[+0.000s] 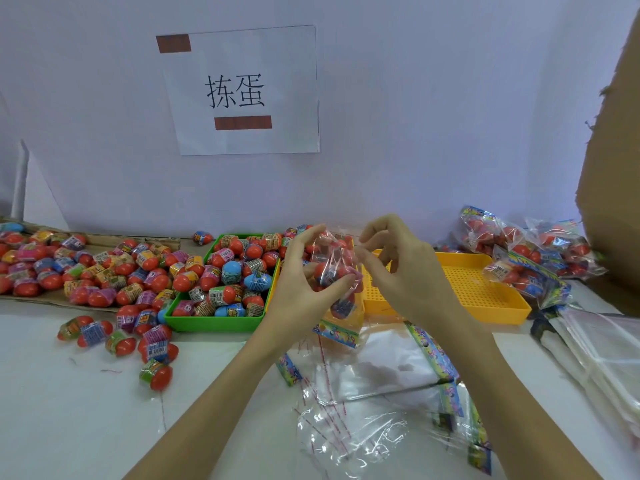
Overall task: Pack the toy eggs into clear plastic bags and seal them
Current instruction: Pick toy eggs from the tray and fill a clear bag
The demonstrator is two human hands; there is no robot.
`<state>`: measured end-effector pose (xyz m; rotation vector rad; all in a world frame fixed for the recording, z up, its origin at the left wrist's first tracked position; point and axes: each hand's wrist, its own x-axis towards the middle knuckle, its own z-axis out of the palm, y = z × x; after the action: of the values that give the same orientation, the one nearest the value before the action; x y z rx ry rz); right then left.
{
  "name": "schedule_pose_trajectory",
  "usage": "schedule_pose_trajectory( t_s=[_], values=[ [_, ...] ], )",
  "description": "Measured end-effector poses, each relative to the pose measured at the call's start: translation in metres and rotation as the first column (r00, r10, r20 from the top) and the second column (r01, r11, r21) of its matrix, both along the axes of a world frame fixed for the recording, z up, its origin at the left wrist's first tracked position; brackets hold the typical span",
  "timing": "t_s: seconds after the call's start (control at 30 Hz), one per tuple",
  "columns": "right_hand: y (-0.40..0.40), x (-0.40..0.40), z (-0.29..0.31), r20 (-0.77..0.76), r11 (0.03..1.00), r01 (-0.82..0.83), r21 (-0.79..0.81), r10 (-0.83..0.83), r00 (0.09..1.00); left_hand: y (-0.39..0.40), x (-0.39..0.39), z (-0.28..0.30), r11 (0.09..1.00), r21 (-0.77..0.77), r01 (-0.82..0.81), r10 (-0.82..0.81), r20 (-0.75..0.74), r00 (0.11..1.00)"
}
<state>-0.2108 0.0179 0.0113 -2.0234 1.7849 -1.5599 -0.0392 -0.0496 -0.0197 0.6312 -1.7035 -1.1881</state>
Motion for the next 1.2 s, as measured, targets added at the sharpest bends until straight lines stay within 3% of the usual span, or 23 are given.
schedule_pose_trajectory(
  t_s=[0.13, 0.2, 0.3, 0.4, 0.57, 0.73, 0.97, 1.2],
  values=[
    [0.001, 0.001, 0.005, 0.135, 0.985, 0.06, -0.16, -0.038, 0.99, -0.003, 0.002, 0.004, 0.99, 0.137, -0.014, 0.028, -0.101, 0.995],
    [0.0, 0.0, 0.003, 0.184, 0.979, 0.113, -0.168, -0.082, 0.98, -0.004, 0.003, 0.005, 0.988, 0.146, -0.046, 0.062, -0.106, 0.992],
    [-0.003, -0.007, -0.001, 0.167, 0.992, 0.084, 0.094, -0.099, 0.981, -0.006, 0.004, 0.006, 0.983, 0.161, -0.086, 0.106, -0.121, 0.987],
    [-0.006, -0.004, -0.009, 0.124, 0.93, -0.085, 0.357, 0.043, 0.991, -0.007, 0.004, 0.005, 0.985, 0.14, -0.098, 0.116, -0.131, 0.985],
    [-0.011, 0.0, -0.016, 0.177, 0.943, -0.098, 0.317, 0.042, 0.983, -0.007, 0.002, 0.003, 0.989, 0.126, -0.074, 0.099, -0.204, 0.974],
    [-0.005, -0.005, -0.011, 0.188, 0.883, -0.132, 0.451, 0.051, 0.981, -0.009, 0.0, 0.001, 0.99, 0.134, -0.051, 0.081, -0.23, 0.97],
    [-0.004, 0.001, -0.006, 0.444, 0.975, -0.114, 0.193, 0.017, 0.896, -0.008, 0.003, 0.001, 0.997, 0.077, 0.014, 0.005, -0.245, 0.969],
    [-0.004, -0.004, -0.004, 0.555, 0.954, -0.136, 0.267, -0.036, 0.831, -0.006, 0.001, 0.008, 0.925, 0.363, 0.11, 0.029, -0.356, 0.934]
  ],
)
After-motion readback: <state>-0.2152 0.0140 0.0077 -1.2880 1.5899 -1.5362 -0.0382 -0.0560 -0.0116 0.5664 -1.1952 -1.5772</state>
